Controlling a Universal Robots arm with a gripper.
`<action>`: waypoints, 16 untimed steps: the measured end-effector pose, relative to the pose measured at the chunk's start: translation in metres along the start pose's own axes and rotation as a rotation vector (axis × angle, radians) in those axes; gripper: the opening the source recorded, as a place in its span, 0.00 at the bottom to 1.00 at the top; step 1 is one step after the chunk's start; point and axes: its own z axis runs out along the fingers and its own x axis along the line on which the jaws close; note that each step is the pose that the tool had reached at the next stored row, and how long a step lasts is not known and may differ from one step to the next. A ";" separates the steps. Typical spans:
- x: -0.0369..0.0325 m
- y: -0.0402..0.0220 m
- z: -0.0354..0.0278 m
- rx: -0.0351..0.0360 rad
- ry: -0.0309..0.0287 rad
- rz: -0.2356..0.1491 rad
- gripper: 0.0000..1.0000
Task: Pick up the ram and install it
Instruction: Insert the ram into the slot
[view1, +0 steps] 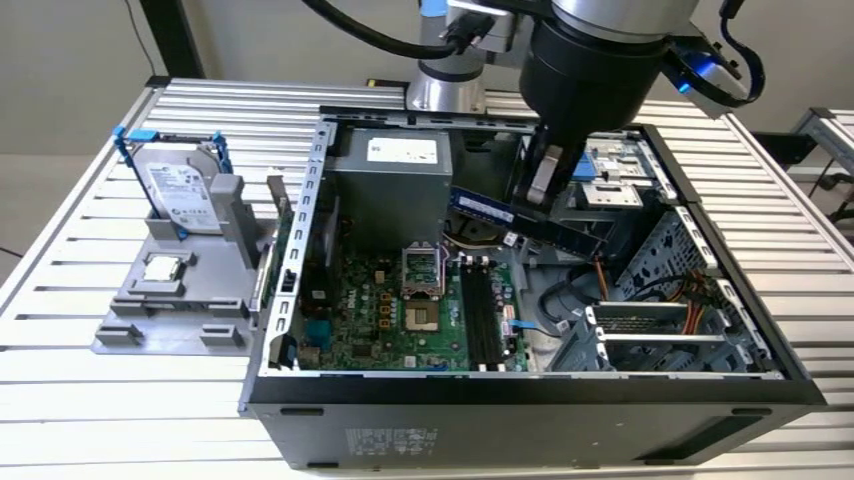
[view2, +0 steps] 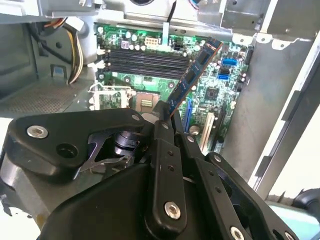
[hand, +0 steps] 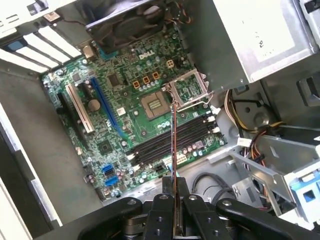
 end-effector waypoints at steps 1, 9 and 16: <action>0.0000 0.0000 0.0000 0.0005 -0.0003 0.013 0.00; 0.0000 0.0000 0.0000 0.0049 -0.0023 0.118 0.00; -0.0001 0.0000 0.0001 0.0086 -0.0043 0.210 0.00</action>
